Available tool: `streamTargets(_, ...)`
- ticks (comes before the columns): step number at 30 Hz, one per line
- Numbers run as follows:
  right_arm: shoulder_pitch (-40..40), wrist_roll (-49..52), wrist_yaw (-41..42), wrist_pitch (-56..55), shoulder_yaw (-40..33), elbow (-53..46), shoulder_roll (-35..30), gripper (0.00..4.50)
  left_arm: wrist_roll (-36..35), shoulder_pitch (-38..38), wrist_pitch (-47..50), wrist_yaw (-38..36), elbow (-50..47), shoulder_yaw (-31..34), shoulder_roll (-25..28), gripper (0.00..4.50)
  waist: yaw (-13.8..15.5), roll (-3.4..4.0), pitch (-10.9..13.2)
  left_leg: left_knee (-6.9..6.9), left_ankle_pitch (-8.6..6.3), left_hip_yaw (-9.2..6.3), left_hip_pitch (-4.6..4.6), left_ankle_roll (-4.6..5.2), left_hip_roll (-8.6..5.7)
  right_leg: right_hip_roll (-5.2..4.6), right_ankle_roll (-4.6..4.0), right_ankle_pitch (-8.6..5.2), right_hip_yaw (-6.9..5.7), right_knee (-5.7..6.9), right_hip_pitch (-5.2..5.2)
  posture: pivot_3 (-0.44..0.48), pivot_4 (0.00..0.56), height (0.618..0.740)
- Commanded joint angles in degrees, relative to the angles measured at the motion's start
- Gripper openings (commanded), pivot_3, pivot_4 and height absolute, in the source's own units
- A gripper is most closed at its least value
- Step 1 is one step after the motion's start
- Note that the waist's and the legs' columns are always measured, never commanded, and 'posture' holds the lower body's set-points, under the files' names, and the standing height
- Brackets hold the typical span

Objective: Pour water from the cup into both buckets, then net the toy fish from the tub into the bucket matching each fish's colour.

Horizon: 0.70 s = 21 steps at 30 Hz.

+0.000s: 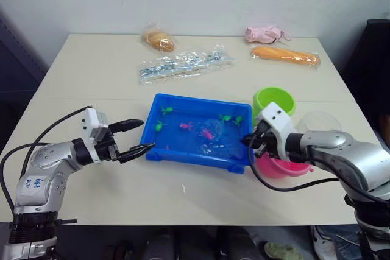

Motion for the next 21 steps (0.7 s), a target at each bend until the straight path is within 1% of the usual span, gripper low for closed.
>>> streamTargets(1, 1.51, 6.20, 2.08, 5.66, -9.91, -2.63, -1.02, 0.00, -0.97, -1.36, -0.90, -1.63, 0.53, 0.82, 1.07, 4.47, 0.15, 0.00, 0.00, 0.00, 0.00, -0.02, -0.01, 0.00, -0.01, 0.00, 0.00, 0.00, -0.01, 0.00, 0.00, 0.000, 0.150, 0.740)
streamTargets(5, 3.74, 14.18, 4.61, 10.31, -21.17, -5.57, -1.63, 0.00, -1.51, -3.39, -1.35, -3.87, 1.60, 0.21, 1.05, 4.47, 0.03, 0.00, 0.00, -0.02, 0.00, -0.02, -0.02, 0.00, -0.01, 0.00, 0.00, 0.00, -0.01, -0.01, 0.00, 0.000, 0.150, 0.740)
streamTargets(8, 6.14, 18.59, 5.94, 11.78, -27.18, -7.87, -2.91, 0.00, -1.69, -6.09, -1.56, -4.08, 1.38, -0.77, -0.07, 4.47, 0.13, 0.00, 0.00, -0.04, 0.00, -0.03, -0.02, 0.00, 0.01, 0.02, 0.00, 0.00, -0.01, -0.01, 0.00, 0.000, 0.150, 0.740)
streamTargets(10, 9.84, 20.81, 6.79, 8.28, -34.69, -9.98, -2.30, 0.00, -2.52, -9.38, 0.96, -3.49, -1.08, -3.94, -1.83, 4.47, 0.32, -0.01, 0.00, -0.04, 0.00, -0.02, -0.01, 0.00, -0.01, 0.02, 0.00, 0.00, 0.01, -0.01, 0.00, 0.000, 0.150, 0.740)
streamTargets(11, 11.27, 21.66, 6.90, 6.71, -37.33, -10.67, -2.07, 0.00, -2.78, -10.47, 1.79, -3.36, -1.85, -5.04, -2.46, 4.47, 0.71, -0.01, 0.00, -0.04, 0.00, -0.06, -0.02, 0.01, -0.04, 0.01, 0.01, 0.01, 0.00, -0.02, 0.02, 0.000, 0.150, 0.740)
streamTargets(13, 16.62, 22.76, 8.80, 3.55, -43.89, -12.98, -2.92, 0.00, -2.94, -12.75, 2.58, -4.21, -1.92, -7.62, -4.11, 4.47, 1.26, -0.01, 0.00, -0.04, 0.00, -0.03, -0.02, 0.02, -0.08, 0.02, 0.05, 0.03, 0.05, -0.03, 0.02, 0.000, 0.150, 0.740)
streamTargets(15, 20.67, 24.55, 9.38, 1.39, -48.63, -14.25, -3.31, 0.00, -2.86, -14.13, 2.77, -5.15, -1.40, -9.29, -5.13, 4.47, 1.52, -0.01, 0.00, -0.05, 0.00, -0.02, -0.03, 0.02, -0.12, 0.04, 0.06, 0.03, 0.06, -0.06, 0.03, 0.000, 0.150, 0.740)
streamTargets(17, 23.37, 26.49, 8.78, -0.22, -51.55, -14.67, -3.39, 0.00, -2.78, -14.88, 2.78, -5.82, -1.02, -10.26, -5.61, 4.47, 1.39, -0.01, 0.00, -0.05, 0.00, 0.03, -0.03, 0.02, -0.14, 0.09, 0.07, 0.04, 0.08, -0.06, 0.03, 0.000, 0.150, 0.740)
streamTargets(18, 26.41, 26.85, 9.81, -1.88, -55.23, -15.37, -2.97, 0.00, -2.68, -15.75, 2.69, -6.59, -0.49, -11.49, -6.33, 4.47, 1.31, -0.01, 0.00, -0.05, 0.01, 0.11, 0.01, 0.02, -0.18, 0.12, 0.08, 0.04, 0.14, -0.06, 0.03, 0.000, 0.150, 0.740)
streamTargets(21, 35.37, 26.54, 12.75, -6.00, -62.01, -17.11, -2.79, 0.00, -2.46, -17.61, 2.53, -8.32, 0.89, -13.70, -7.80, 4.47, 1.50, -0.01, 0.00, -0.07, 0.01, 0.15, 0.17, 0.00, -0.18, 0.24, 0.08, 0.04, 0.24, -0.06, 0.12, 0.000, 0.150, 0.740)
